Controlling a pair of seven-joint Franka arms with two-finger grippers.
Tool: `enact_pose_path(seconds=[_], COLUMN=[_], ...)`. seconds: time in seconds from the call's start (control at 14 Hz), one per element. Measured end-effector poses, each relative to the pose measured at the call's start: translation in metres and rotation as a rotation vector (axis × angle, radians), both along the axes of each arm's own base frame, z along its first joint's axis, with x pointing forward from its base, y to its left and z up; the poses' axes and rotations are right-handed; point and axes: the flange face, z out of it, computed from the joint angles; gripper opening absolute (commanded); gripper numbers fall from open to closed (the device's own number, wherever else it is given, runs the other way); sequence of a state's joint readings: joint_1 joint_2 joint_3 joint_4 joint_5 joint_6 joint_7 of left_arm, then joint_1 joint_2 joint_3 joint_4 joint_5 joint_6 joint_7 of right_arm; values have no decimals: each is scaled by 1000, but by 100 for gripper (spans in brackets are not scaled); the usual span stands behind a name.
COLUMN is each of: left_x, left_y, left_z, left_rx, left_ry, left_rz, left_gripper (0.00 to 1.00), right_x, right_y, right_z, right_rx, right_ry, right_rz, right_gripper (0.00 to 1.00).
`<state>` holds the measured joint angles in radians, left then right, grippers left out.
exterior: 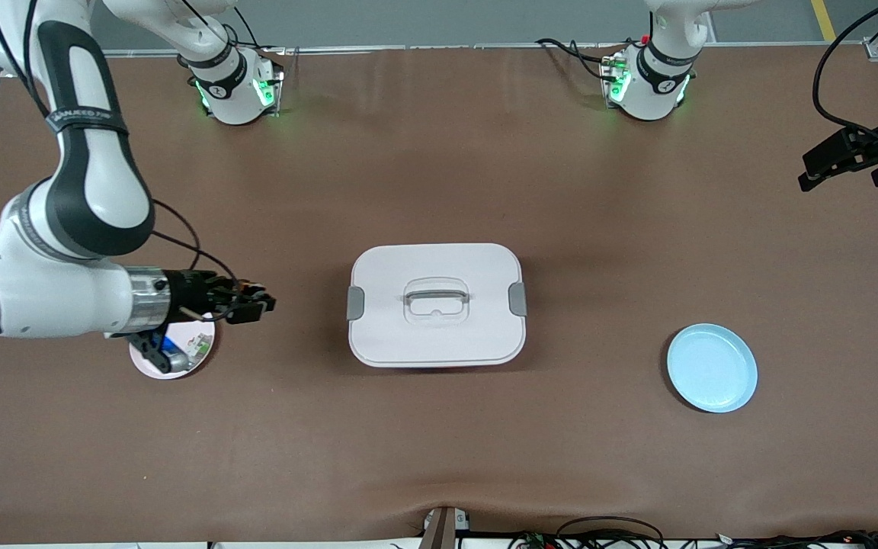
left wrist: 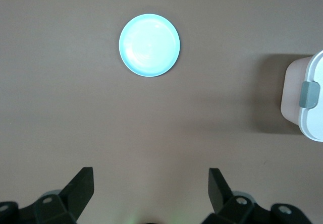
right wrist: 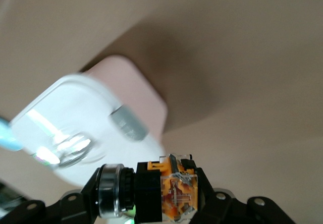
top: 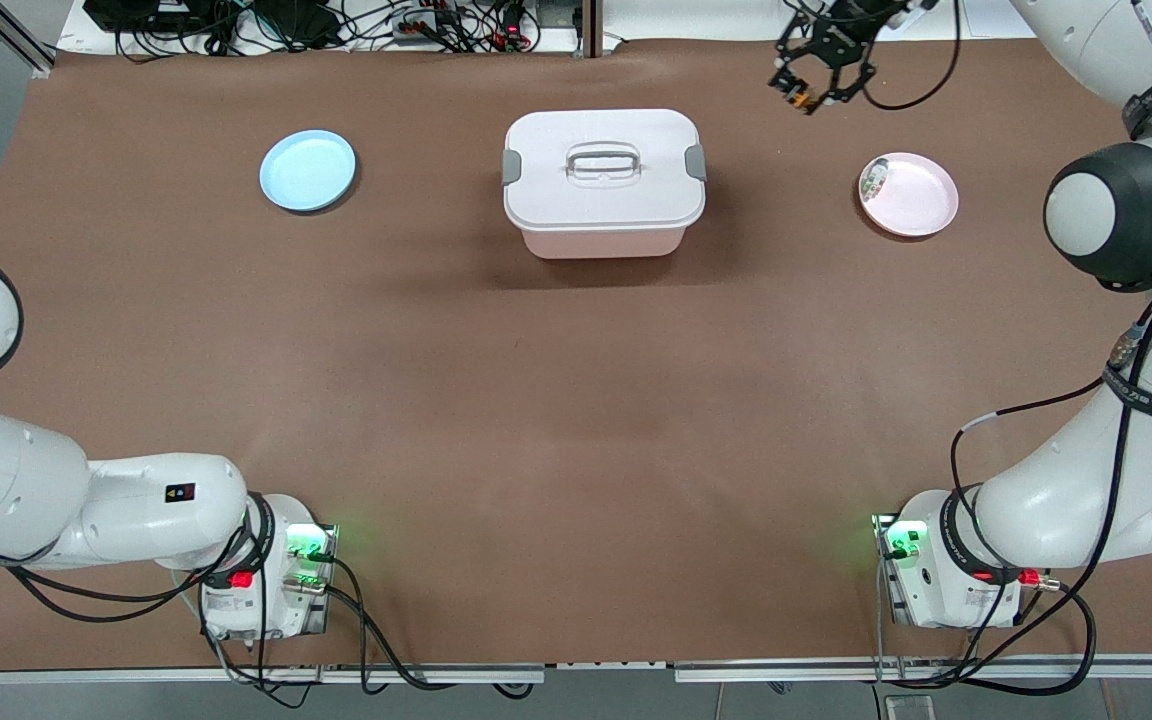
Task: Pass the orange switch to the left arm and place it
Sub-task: 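Lift the switch with the right gripper and carry it over the box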
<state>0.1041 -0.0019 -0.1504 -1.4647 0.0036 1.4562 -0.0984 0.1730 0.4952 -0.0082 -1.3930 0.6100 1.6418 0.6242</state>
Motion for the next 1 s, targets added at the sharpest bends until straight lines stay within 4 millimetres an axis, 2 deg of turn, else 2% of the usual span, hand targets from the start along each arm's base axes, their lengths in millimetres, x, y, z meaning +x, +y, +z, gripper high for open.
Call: enact_pose_path(seconds=[0.29, 0.57, 0.79, 1.0], left_x=[-1, -1, -1, -1], left_y=[1, 1, 1, 1], left_z=[1, 1, 1, 1], left_rx=[0, 0, 0, 0], left_ry=[-2, -2, -2, -1], left_rz=[2, 2, 2, 3], left_gripper=[100, 100, 100, 100], right_x=[0, -5, -10, -28], right_y=[28, 73, 113, 174], right_z=[9, 20, 32, 51], right_rx=[86, 137, 153, 150], right_ry=[81, 182, 226, 231], right_rz=[-148, -301, -428, -544], right_gripper=[24, 24, 24, 24])
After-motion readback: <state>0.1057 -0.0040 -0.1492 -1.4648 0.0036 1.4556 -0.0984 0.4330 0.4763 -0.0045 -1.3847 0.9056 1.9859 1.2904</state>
